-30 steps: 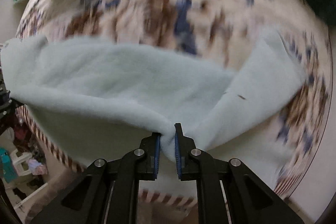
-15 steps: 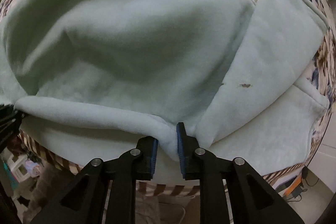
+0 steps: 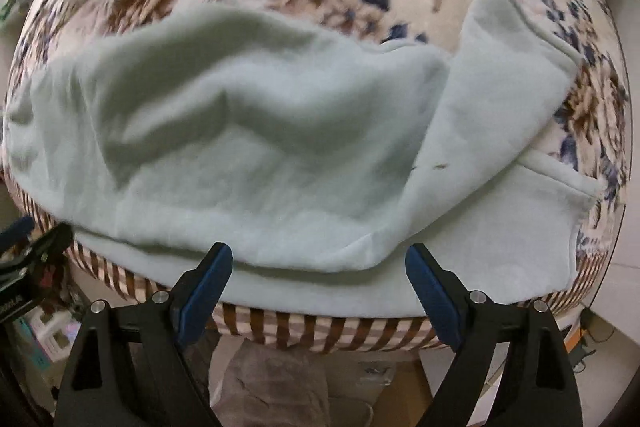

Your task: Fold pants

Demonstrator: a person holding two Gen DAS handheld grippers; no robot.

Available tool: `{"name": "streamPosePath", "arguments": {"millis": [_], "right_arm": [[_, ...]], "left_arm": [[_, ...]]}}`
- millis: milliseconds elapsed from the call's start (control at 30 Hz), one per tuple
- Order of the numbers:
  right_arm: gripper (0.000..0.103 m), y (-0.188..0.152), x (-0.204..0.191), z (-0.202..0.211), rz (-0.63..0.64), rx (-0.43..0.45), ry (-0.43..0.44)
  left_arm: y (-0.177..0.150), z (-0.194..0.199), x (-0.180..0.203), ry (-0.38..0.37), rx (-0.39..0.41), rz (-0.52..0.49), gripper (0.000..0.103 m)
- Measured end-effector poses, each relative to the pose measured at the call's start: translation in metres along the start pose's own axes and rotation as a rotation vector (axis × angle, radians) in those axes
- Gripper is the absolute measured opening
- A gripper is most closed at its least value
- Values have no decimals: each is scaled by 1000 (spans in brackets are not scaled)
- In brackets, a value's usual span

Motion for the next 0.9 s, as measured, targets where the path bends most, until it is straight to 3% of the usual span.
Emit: {"name": "streamPosePath", "arguments": {"millis": [133, 300, 433, 467, 500, 533, 600, 700, 833, 900], "right_arm": [[90, 28, 39, 9, -95, 51, -38], [90, 86, 105, -1, -265, 148, -111], [88, 129, 119, -38, -248, 120, -211], [68, 132, 122, -46, -235, 105, -217], [26, 132, 124, -50, -238, 104, -239], [17, 125, 133, -42, -270, 134, -260], [14, 104, 150, -19, -385, 223, -167], [14, 35, 196, 22, -632, 339, -100], [13, -69, 249, 15, -1000, 360, 22], [13, -91, 264, -4, -1072, 350, 95]], "left_arm": [[44, 3, -6, 78, 41, 12, 98], [79, -1, -9, 146, 112, 40, 98], [94, -12, 4, 165, 129, 28, 98], [95, -12, 7, 166, 133, 19, 98], [95, -11, 10, 165, 135, 8, 98], [95, -9, 13, 164, 139, -4, 98], [93, -5, 19, 140, 152, -19, 98], [86, 0, 28, 108, 150, -28, 98], [78, -1, 45, 93, 144, -52, 98], [74, -6, 58, 85, 130, -74, 98]]}}
Point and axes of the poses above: each gripper's, at about its wrist camera, not at the fingertips, and z roughly against the way its jaws point, x to its right, y to its top, the point moved 5 cm from there along -z, roughly the way its jaws point, and after that the axes turned 10 degrees about y, right-handed, at the moved point
